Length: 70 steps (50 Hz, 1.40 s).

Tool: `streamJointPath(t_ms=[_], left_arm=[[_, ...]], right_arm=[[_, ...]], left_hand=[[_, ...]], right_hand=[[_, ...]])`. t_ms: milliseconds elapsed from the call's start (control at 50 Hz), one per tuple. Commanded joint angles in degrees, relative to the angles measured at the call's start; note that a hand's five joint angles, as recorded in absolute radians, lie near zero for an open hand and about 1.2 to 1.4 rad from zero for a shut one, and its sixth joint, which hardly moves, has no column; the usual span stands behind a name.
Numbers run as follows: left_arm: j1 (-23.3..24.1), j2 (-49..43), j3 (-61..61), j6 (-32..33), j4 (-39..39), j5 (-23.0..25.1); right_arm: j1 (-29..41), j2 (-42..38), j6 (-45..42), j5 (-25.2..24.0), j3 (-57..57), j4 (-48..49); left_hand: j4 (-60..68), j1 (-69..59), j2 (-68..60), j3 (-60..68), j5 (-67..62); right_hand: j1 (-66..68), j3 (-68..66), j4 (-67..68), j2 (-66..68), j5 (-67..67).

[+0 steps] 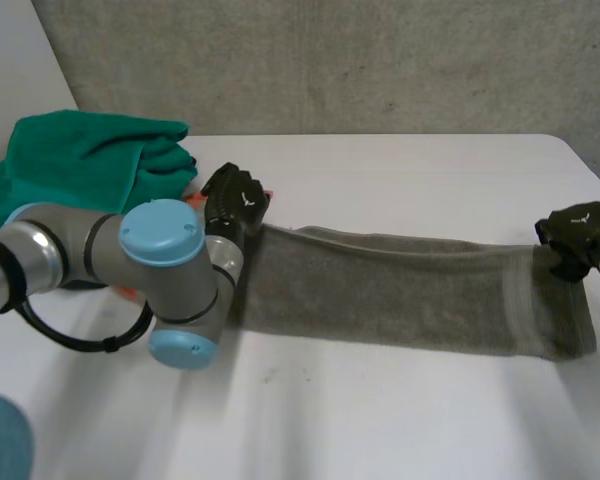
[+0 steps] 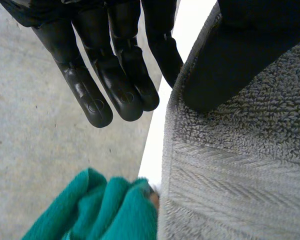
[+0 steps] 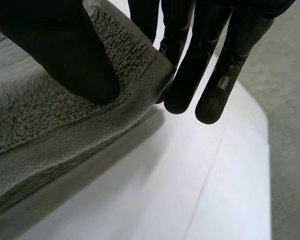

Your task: Fold the laundry.

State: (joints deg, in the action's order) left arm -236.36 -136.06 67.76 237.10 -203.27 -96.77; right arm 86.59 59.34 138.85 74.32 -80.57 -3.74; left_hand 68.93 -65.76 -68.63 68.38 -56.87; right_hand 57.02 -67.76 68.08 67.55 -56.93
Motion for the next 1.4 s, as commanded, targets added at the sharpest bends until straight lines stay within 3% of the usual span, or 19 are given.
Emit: streamJointPath(t_ms=[20, 200, 220, 240, 260, 300, 320, 400, 480, 600, 700, 920, 980, 1000, 1020, 1040, 1220, 1300, 1400], left_arm=[[-2.4, -9.0, -9.2, 0.1, -3.0, 5.6], [-3.6, -18.1, -21.2, 0.1, -5.5, 7.5], [-3.8, -19.0, -22.1, 0.2, -5.6, 7.9], [-3.8, -19.1, -22.1, 0.1, -5.6, 7.9], [-3.8, -19.1, -21.2, 0.0, -5.8, 8.2], [-3.6, -18.6, -19.5, -0.1, -6.3, 8.3], [-3.4, -18.0, -18.6, -0.1, -6.8, 8.4], [-2.6, -12.1, -12.0, -0.2, -10.7, 8.6], [-0.9, -5.0, -4.1, -1.6, -15.5, 8.4], [0.5, 4.5, 8.4, -5.5, -17.2, 8.0], [0.7, 10.6, 15.6, -9.0, -17.2, 7.7], [1.4, 14.4, 21.4, -12.4, -17.1, 6.9], [1.5, 14.9, 21.9, -12.5, -17.0, 5.9], [1.5, 15.1, 21.9, -12.5, -17.0, 5.6], [1.5, 15.5, 22.1, -12.5, -16.9, 5.2], [1.5, 15.7, 22.2, -12.5, -16.9, 4.9], [1.3, 19.0, 25.1, -12.6, -16.9, 4.5], [0.6, 22.9, 28.1, -12.6, -16.9, 4.5], [-0.5, 25.2, 30.2, -12.7, -16.8, 4.5]], right_arm=[[0.8, -5.1, 1.1, 1.4, 3.5, 10.2], [4.5, -13.1, 0.5, 6.5, 8.6, 20.7], [4.5, -13.6, 0.6, 7.2, 9.0, 20.7], [4.6, -14.1, 0.7, 7.9, 9.3, 20.7], [5.3, -14.3, 0.8, 9.7, 9.3, 20.4], [6.5, -13.6, 1.2, 11.2, 9.0, 20.3], [6.8, -12.9, 1.4, 11.6, 8.5, 20.2], [7.4, -6.7, 2.5, 11.9, 3.7, 19.1], [5.2, 3.4, 5.4, 7.8, -3.7, 15.4], [2.3, 9.9, 6.5, -0.7, -10.6, 5.6], [-3.1, 10.1, 5.6, -3.7, -14.8, 1.1], [-4.3, 1.9, 3.1, -3.9, -16.6, 11.5], [-4.3, -0.7, 1.9, -3.8, -15.6, 12.1], [-4.4, -1.4, 1.5, -3.7, -15.1, 12.2], [-4.6, -1.9, 1.5, -3.7, -14.1, 12.1], [-4.8, -2.2, 1.5, -3.7, -13.7, 12.0], [-11.6, -0.2, -0.7, -0.6, -12.0, 13.6], [-16.7, 2.5, -10.3, 1.4, -10.1, 16.7], [-17.1, 3.1, -16.9, 1.0, -9.3, 17.2]], left_hand=[[11.1, -14.2, -11.4, 11.6, -13.1], [11.1, -14.2, -11.4, 11.6, -13.1], [1.8, -4.9, -2.1, 2.3, -3.8], [-15.8, 12.6, 15.5, -15.3, 13.8], [-58.9, 55.8, 58.6, -58.4, 56.9], [-50.7, 47.5, 50.4, -50.1, 48.6], [-57.3, 54.1, 57.0, -56.8, 55.2], [-58.9, 55.8, 58.6, -58.4, 56.9], [-58.9, 55.8, 58.6, -58.4, 56.9], [-58.9, 55.8, 58.6, -58.4, 56.9], [-58.9, 55.8, 58.6, -58.4, 56.9], [-58.9, 55.8, 58.6, -58.4, 56.9], [-58.9, 55.8, 58.6, -58.4, 56.9], [-58.9, 55.8, 58.6, -58.4, 56.9], [-58.9, 55.8, 58.6, -58.4, 56.9], [-58.9, 55.8, 58.6, -58.4, 56.9], [-58.9, 55.8, 58.6, -58.4, 56.9], [-58.9, 55.8, 58.6, -58.4, 56.9], [-58.9, 55.8, 58.6, -58.4, 56.9]], right_hand=[[23.0, -12.2, 11.9, 12.5, -13.1], [23.0, -12.2, 11.9, 12.5, -13.1], [8.6, 2.2, -2.5, -2.0, 1.4], [-21.4, 32.1, -32.5, -31.9, 31.3], [-47.0, 57.8, -58.1, -57.5, 56.9], [-47.0, 57.8, -58.1, -57.5, 56.9], [-47.0, 57.8, -58.1, -57.5, 56.9], [-47.0, 57.8, -58.1, -57.5, 56.9], [-47.0, 57.8, -58.1, -57.5, 56.9], [-47.0, 57.8, -58.1, -57.5, 56.9], [-43.9, 54.7, -55.0, -54.4, 53.8], [-35.3, 46.1, -46.4, -45.9, 45.3], [-20.3, 31.0, -31.3, -30.8, 30.2], [-5.5, 16.3, -16.6, -16.1, 15.4], [18.6, -7.9, 7.5, 8.1, -8.7], [22.9, -12.2, 11.9, 12.4, -13.0], [23.0, -12.2, 11.9, 12.5, -13.1], [23.0, -12.2, 11.9, 12.5, -13.1], [23.0, -12.2, 11.9, 12.5, -13.1]])
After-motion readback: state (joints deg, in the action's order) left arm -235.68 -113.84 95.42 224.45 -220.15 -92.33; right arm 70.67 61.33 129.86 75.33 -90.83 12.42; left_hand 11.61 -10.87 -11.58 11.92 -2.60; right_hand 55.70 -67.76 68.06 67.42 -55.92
